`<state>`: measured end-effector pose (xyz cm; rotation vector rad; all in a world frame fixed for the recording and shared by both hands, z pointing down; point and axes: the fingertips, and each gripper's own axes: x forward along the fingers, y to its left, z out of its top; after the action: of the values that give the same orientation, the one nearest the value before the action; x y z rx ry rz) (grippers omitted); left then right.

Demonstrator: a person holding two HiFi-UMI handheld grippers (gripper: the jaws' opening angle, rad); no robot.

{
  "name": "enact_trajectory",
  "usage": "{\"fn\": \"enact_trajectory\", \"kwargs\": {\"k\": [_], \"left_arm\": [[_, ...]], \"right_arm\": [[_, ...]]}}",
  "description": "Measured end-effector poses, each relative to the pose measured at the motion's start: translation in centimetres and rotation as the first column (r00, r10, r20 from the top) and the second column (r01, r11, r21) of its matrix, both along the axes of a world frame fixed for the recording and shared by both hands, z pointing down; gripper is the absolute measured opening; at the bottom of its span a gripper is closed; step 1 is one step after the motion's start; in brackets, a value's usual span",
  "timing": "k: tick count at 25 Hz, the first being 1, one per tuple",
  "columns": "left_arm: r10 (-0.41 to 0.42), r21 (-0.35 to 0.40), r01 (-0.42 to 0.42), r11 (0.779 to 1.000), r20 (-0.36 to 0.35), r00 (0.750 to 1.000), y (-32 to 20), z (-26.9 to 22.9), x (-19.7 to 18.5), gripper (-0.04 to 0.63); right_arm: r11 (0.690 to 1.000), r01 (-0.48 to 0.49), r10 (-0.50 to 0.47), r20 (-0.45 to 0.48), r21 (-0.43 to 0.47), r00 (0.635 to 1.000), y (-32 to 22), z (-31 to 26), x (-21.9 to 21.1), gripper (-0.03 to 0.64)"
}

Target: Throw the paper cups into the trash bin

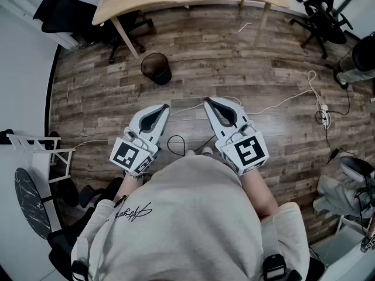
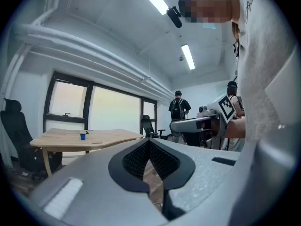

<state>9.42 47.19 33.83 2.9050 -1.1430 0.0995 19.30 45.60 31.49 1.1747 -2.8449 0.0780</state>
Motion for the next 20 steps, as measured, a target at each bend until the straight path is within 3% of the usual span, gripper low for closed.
{"fn": "enact_trajectory", "kwargs": {"k": [12,20], "left_arm": [[-0.014,-0.005,0.014,1.0,-0.005,1.0,0.3,-0.1,0.4,0.002],[-0.009,0.014,0.009,1.0,-0.003,1.0,-0.4,-0.3,2.0,0.002]], "right_arm": [[0.999,-0.005,0.005,-0.001,-0.04,1.0,0.2,0.3,0.8,0.008],[0.997,-0.073,0.072,0.018,0.04,0.997,-1.9,-1.3,3.1,0.008]]}}
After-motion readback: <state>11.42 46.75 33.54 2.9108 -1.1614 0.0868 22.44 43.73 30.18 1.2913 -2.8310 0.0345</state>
